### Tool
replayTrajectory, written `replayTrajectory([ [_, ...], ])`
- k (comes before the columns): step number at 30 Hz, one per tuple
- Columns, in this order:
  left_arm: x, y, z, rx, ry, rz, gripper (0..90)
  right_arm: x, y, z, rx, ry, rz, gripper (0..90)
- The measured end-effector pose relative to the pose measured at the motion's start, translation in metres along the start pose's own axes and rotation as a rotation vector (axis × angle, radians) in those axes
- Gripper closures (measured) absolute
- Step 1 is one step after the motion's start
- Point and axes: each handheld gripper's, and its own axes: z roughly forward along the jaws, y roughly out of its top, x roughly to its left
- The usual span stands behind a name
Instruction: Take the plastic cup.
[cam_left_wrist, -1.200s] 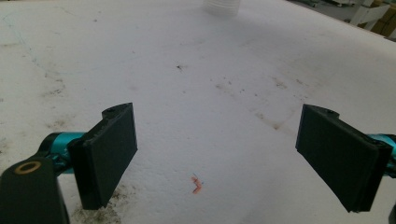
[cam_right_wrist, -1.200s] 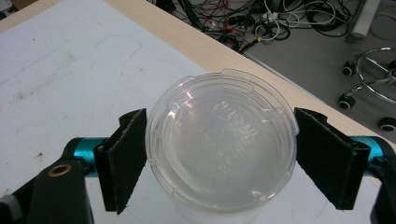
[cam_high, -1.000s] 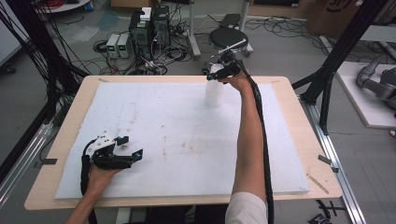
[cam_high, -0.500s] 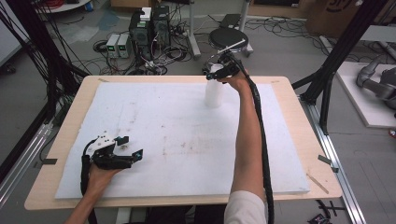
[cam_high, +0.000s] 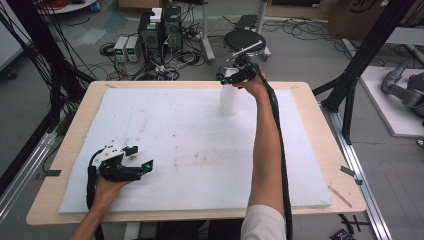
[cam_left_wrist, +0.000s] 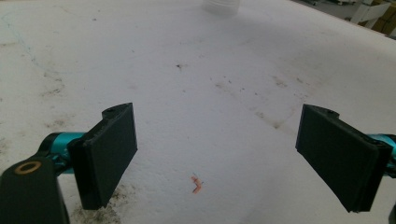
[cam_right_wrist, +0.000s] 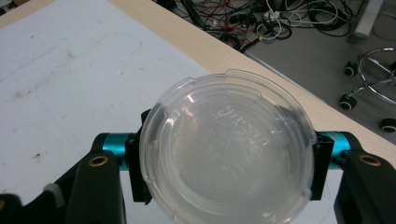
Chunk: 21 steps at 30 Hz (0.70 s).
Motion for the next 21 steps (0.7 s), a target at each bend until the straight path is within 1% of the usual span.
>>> replayTrajectory([
  [4,0.0,0.0,0.0,0.002,-0.002,0.004,12.4,0.001,0.005,-0.004,-0.01,-0.007,-0.008,37.7],
  [10,0.0,0.0,0.0,0.001,0.001,0.003,12.4,0.005,0.018,-0.017,-0.026,-0.012,-0.03,39.9],
  [14,0.0,0.0,0.0,0.0,0.0,0.006,12.4,0.007,0.029,-0.029,-0.045,-0.021,-0.034,40.2],
  [16,0.0,0.0,0.0,-0.003,0.001,0.003,12.4,0.007,0.034,-0.036,-0.051,-0.024,-0.043,40.4],
  [17,0.0,0.0,0.0,-0.001,0.001,0.003,12.4,0.007,0.037,-0.041,-0.065,-0.031,-0.05,40.6],
  [19,0.0,0.0,0.0,-0.002,0.001,0.003,12.4,0.006,0.042,-0.049,-0.077,-0.032,-0.041,40.7],
  [21,-0.001,0.0,0.0,-0.002,0.001,0.001,12.4,0.006,0.046,-0.056,-0.082,-0.038,-0.048,40.8],
])
